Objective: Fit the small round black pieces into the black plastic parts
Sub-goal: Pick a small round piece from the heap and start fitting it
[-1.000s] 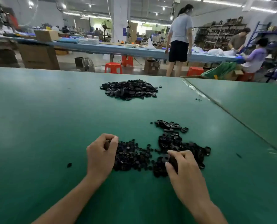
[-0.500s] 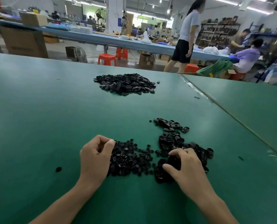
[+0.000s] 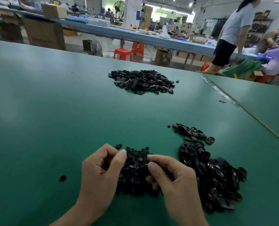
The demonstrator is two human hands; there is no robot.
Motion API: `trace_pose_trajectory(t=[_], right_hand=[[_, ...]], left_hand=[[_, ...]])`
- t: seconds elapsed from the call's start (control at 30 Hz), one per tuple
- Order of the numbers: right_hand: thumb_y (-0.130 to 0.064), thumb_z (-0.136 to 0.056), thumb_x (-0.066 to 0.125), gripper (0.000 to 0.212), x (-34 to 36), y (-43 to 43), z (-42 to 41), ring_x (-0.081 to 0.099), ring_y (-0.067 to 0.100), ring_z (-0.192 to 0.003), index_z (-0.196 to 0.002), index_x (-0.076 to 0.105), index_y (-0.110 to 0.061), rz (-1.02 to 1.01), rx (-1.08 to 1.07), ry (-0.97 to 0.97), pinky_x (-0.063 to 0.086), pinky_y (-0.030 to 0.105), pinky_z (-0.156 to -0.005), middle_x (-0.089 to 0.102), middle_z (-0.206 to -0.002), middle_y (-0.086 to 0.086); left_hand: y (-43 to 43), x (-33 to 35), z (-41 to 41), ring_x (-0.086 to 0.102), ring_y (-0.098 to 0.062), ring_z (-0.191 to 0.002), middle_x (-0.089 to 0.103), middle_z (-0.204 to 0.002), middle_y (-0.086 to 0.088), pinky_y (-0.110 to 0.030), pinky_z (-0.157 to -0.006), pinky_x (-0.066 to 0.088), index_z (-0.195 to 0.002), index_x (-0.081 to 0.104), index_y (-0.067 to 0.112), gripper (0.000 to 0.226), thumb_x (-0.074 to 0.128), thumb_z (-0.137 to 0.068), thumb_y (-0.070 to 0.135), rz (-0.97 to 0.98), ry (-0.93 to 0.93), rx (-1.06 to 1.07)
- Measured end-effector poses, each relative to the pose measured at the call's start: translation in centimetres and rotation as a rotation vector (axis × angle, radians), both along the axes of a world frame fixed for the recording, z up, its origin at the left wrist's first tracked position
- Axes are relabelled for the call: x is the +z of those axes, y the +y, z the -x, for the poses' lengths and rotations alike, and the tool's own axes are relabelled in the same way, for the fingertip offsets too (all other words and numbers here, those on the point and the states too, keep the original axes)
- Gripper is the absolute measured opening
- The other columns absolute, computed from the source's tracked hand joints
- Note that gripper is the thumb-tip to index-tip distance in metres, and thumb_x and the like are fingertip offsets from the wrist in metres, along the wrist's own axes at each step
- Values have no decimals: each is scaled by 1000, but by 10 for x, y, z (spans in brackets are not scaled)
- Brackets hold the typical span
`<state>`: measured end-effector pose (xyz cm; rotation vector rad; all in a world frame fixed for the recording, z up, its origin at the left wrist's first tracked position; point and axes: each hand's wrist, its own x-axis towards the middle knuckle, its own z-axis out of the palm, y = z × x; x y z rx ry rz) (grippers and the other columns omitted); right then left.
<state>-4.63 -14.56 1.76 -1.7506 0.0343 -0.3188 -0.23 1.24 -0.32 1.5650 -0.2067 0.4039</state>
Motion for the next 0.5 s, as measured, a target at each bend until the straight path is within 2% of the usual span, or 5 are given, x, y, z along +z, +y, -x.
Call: trace_pose_trajectory(t=[0.13, 0.3, 0.43, 0.5], right_hand=[[5, -86, 64, 23, -17, 4, 5, 72, 29, -62, -82, 77, -12, -255, -103, 75, 55, 24, -51, 73, -71, 17], [-2, -82, 65, 5, -18, 2, 5, 72, 33, -60, -85, 68, 0, -406, -110, 186, 53, 25, -46, 72, -70, 22], [-17, -68, 70, 24, -16, 4, 5, 71, 34, -57, -85, 67, 0, -441, -112, 218, 51, 26, -43, 71, -69, 23], [-19, -67, 71, 25, -14, 5, 5, 70, 34, -55, -83, 67, 0, -428, -106, 214, 51, 27, -42, 70, -67, 23]], left_hand=[[2, 0, 8, 32, 1, -43, 40, -47, 9, -15, -44, 27, -78, 66, 29, 22, 67, -74, 51, -125, -9, -138], [5, 0, 5, 37, 0, -45, 67, -67, 10, -12, -48, 32, -97, 71, 47, 30, 72, -69, 55, -182, 55, -216], [5, 1, 7, 57, -1, -50, 74, -71, 6, -14, -51, 42, -92, 76, 45, 26, 72, -68, 56, -157, 147, -315], [3, 3, 7, 56, 2, -49, 73, -67, 6, -10, -50, 41, -88, 78, 43, 17, 79, -73, 51, -165, 174, -322]])
